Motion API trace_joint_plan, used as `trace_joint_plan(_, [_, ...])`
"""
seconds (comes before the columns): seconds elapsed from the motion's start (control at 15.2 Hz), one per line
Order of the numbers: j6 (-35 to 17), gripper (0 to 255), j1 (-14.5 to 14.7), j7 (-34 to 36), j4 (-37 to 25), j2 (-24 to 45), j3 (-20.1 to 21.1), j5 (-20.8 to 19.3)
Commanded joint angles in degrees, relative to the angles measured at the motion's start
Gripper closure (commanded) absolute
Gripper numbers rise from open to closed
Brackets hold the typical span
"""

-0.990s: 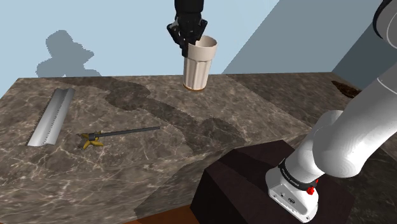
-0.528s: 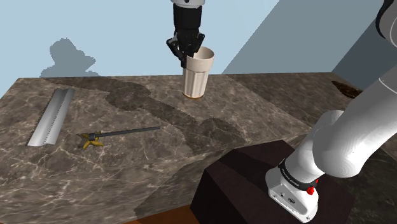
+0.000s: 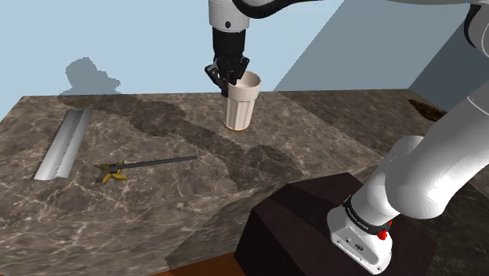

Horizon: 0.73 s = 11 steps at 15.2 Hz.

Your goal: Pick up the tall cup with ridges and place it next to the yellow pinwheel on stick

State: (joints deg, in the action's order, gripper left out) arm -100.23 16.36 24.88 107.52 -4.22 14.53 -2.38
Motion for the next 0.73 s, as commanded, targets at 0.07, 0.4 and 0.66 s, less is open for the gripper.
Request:
trace_joint_plan(0.07, [-2.37, 255, 0.0, 0.11, 2.15, 0.16, 0.0, -0.07])
trace_joint_plan(0.4, [-6.16, 255, 0.02, 0.39, 5.5, 0.63, 0.05, -0.22])
trace_joint_plan(0.66, [-9.17, 255, 0.04, 0.66, 7.94, 1.22, 0.09, -0.42])
